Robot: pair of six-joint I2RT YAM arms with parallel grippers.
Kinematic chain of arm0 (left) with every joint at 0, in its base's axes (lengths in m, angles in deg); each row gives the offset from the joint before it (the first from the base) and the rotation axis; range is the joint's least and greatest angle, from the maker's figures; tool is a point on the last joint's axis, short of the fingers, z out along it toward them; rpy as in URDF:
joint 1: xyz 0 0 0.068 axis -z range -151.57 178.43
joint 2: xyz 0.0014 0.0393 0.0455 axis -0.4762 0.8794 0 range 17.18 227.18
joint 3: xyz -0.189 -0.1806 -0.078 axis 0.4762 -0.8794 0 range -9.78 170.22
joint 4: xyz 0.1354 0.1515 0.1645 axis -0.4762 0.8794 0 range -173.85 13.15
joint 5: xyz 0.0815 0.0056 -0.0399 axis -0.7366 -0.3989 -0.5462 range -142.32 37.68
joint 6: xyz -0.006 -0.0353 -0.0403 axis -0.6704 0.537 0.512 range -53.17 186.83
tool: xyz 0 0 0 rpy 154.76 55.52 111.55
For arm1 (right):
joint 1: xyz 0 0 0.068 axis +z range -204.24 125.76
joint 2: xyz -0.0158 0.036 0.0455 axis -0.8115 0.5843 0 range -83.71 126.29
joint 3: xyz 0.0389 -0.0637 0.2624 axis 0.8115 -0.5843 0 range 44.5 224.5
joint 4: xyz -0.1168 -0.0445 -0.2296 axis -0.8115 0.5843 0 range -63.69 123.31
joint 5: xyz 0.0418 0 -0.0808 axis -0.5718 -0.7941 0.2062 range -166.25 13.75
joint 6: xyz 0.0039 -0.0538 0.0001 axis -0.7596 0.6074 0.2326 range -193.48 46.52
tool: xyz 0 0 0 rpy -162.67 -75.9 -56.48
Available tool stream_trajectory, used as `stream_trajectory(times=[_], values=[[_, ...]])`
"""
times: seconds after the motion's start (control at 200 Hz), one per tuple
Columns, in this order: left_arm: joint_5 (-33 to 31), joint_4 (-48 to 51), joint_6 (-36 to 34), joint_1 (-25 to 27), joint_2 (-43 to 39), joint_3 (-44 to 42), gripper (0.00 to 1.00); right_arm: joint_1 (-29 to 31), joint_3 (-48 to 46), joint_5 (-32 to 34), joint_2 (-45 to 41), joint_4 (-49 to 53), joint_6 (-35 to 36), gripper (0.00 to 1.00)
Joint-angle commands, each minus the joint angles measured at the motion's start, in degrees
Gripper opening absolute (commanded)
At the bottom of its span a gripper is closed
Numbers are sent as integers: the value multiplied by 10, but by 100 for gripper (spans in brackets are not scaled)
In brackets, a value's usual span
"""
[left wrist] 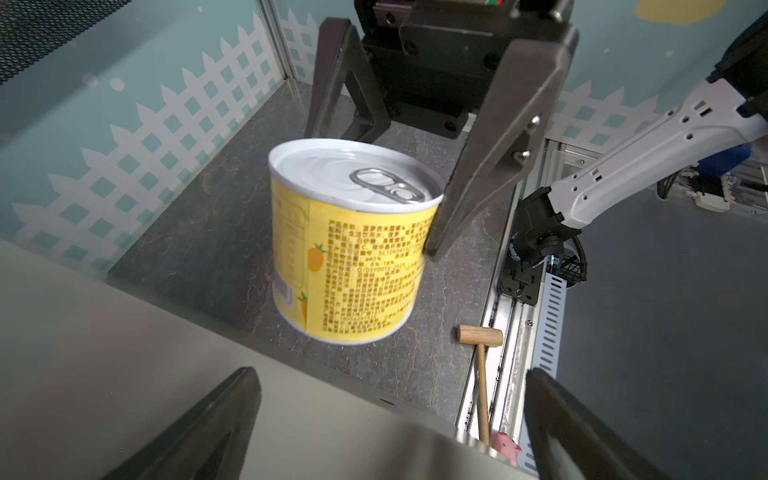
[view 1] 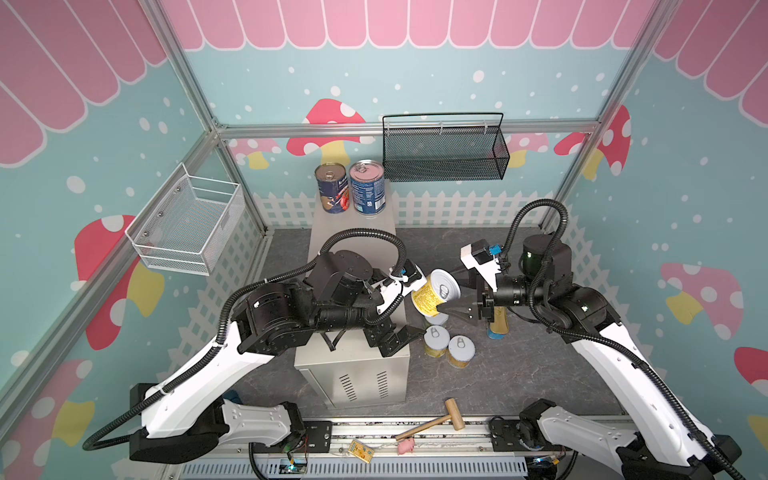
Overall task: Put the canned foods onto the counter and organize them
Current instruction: 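Lift the yellow can with the right gripper toward the open left gripper, then close the left gripper on the yellow can held by the right gripper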
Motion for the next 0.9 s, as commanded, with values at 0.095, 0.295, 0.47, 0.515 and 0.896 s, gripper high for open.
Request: stream_trajectory(times=[0.095,0.295,0.47,0.515,0.896], values=[[13,-7,-17,7,19,28,99,-1,22,-71,-5,-43,24,64],[21,-6,-21,13,43,46,99,-1,12,-90,-17,-72,16,64],[21,-7,-26,15,55,57,98,-1,8,-112,-20,-85,6,64],[23,-7,-27,16,58,60,97,0,5,-111,-21,-87,5,63],[19,-16,-33,17,75,68,89,0,0,-114,-24,-94,-2,63]])
